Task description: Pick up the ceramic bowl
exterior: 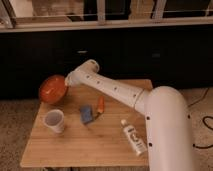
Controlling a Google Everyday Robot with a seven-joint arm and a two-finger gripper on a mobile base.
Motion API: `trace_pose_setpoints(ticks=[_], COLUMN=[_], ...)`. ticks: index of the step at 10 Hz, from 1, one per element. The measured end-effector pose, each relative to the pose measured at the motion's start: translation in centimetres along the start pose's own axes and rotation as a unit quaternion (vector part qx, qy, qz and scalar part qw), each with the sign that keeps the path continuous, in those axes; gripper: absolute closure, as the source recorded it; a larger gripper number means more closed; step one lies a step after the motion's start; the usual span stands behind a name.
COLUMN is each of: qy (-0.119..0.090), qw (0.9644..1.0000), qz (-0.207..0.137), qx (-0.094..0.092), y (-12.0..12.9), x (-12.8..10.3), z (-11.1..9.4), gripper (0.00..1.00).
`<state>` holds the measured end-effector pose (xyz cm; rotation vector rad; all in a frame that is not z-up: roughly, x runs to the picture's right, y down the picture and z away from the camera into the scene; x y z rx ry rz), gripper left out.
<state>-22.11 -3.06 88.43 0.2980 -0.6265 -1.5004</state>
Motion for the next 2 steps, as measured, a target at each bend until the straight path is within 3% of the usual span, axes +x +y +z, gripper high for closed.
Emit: trace_pose_setpoints(ticks=[2], qy=[0.004], qw=[1.0000], qz=[-0.004], qx=[0.004], y=[-0.55], x=[0.75], z=[-0.89], gripper=[0.99])
